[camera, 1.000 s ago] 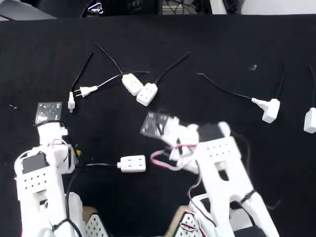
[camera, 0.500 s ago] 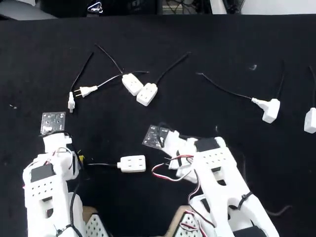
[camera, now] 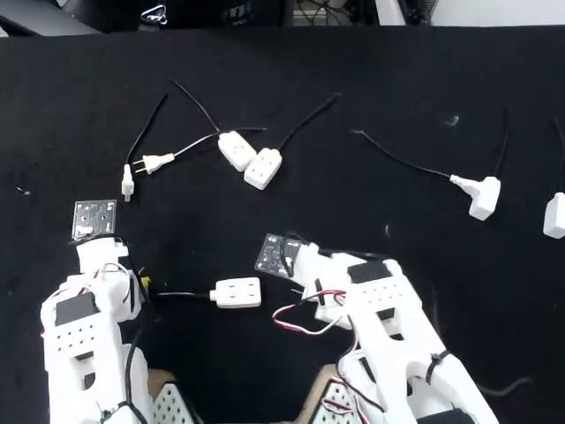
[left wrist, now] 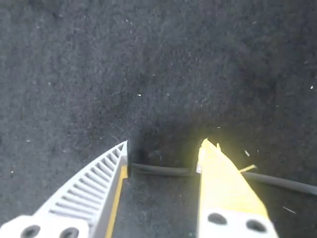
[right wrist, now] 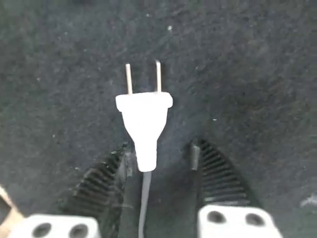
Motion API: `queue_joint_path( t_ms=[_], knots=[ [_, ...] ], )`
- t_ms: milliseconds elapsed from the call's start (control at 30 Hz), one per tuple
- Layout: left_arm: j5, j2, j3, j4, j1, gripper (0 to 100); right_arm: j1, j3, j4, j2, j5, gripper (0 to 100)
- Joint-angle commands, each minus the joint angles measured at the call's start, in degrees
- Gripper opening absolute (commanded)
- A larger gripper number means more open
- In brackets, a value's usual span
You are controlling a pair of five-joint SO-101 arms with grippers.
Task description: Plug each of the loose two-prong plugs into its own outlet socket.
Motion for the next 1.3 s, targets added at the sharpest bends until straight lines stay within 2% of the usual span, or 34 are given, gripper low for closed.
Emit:
queue_joint_path(
  t_ms=[0,133,233,333,500,600,700,1133,1267],
  knots=[
    [0.35,-0.79,-0.22,-0.35,-0.57,23,2.02,-0.48,-0.18,-1.27,0.53,1.8],
    [0.35,-0.79,-0.22,-0.35,-0.57,23,4.84,-5.93,7.91,-1.36,0.7,1.2],
    [0.35,-0.79,-0.22,-0.35,-0.57,23,3.52,-10.07,13.1,-1.36,0.44,1.1],
    [0.35,-0.79,-0.22,-0.35,-0.57,23,-0.35,-9.98,13.27,-1.36,-0.88,1.1],
    [0.35,-0.79,-0.22,-0.35,-0.57,23,-7.65,-9.71,13.63,-1.01,-9.23,1.9],
    [0.35,-0.79,-0.22,-0.35,-0.57,23,-9.76,-9.63,15.3,-1.01,-10.81,11.6],
    [0.35,-0.79,-0.22,-0.44,-0.57,23,-9.76,-9.63,15.74,-1.01,-10.37,18.4],
    [0.35,-0.79,-0.04,-0.53,-0.57,23,-9.58,-9.54,15.82,-1.27,-10.81,15.6],
    [0.35,-0.79,-0.04,-0.53,-0.57,23,-9.58,-6.55,12.75,-1.1,-10.37,15.6]
  ],
)
